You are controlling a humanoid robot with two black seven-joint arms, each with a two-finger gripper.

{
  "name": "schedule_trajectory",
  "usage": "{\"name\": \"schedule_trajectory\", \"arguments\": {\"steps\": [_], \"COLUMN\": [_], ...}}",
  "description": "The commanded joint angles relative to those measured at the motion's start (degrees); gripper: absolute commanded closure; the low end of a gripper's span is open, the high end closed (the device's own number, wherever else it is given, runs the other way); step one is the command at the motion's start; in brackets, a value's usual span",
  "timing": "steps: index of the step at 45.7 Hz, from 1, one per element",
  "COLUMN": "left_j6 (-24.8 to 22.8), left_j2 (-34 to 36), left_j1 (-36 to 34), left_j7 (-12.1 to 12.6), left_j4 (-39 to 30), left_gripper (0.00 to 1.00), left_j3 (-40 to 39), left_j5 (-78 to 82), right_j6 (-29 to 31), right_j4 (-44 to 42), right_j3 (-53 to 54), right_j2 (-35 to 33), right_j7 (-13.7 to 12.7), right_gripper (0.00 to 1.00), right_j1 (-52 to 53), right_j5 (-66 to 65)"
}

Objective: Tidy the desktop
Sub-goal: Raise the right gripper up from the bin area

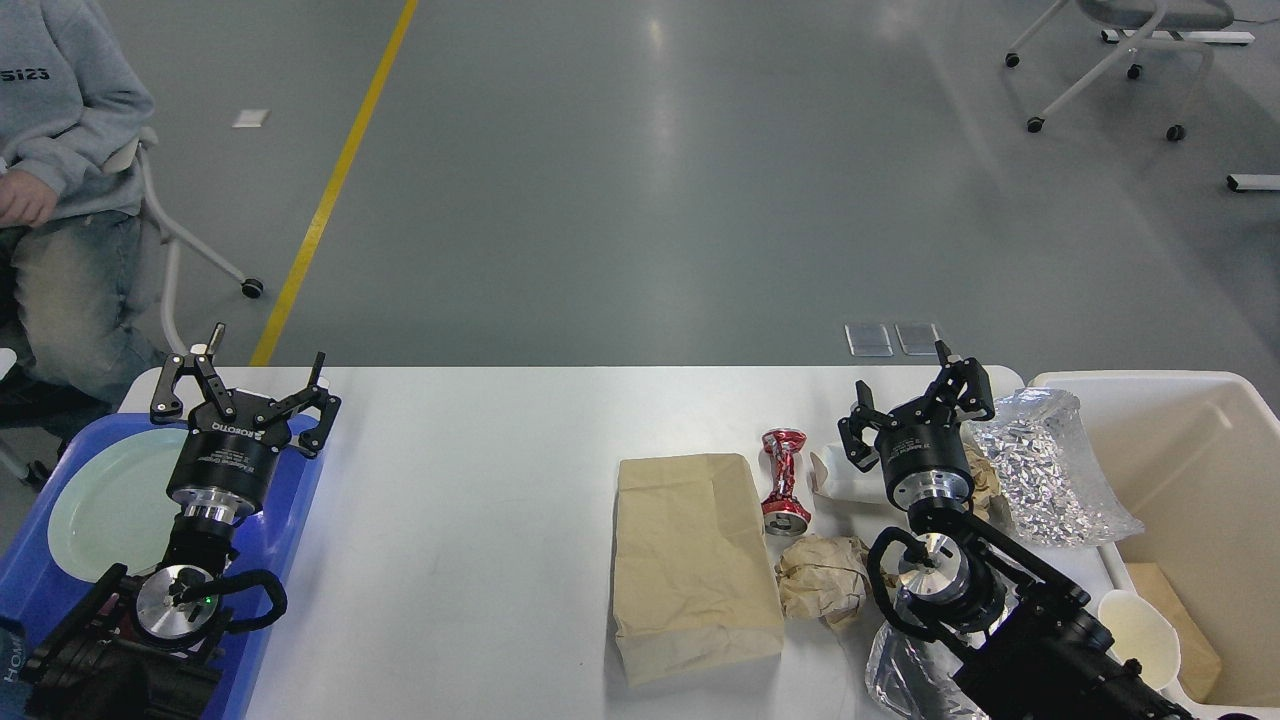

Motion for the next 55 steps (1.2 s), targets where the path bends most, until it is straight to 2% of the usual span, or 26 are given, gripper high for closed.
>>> {"name": "schedule_trajectory", "arguments": {"steps": [1, 55], "left_j6": [0.05, 0.67], "left_j2": [-0.69, -0.52], "left_j1": [0.07, 0.07], "left_j7": [-0.26, 0.09], "left_j4": [-0.09, -0.09], "left_gripper": [0.04, 0.04], "left_j3": [0.01, -0.07], "left_j5": [-0.19, -3.09], "right_j6": [0.00, 0.00], "right_j4": [0.00, 0.00], "right_j3": [0.00, 0.09], "right_j2": [0.00, 0.00], "right_j7": [0.00, 0.09], "right_gripper": [0.00, 0.00], "right_j1": [0.00, -0.09], "right_j5": [0.00, 0.00]}}
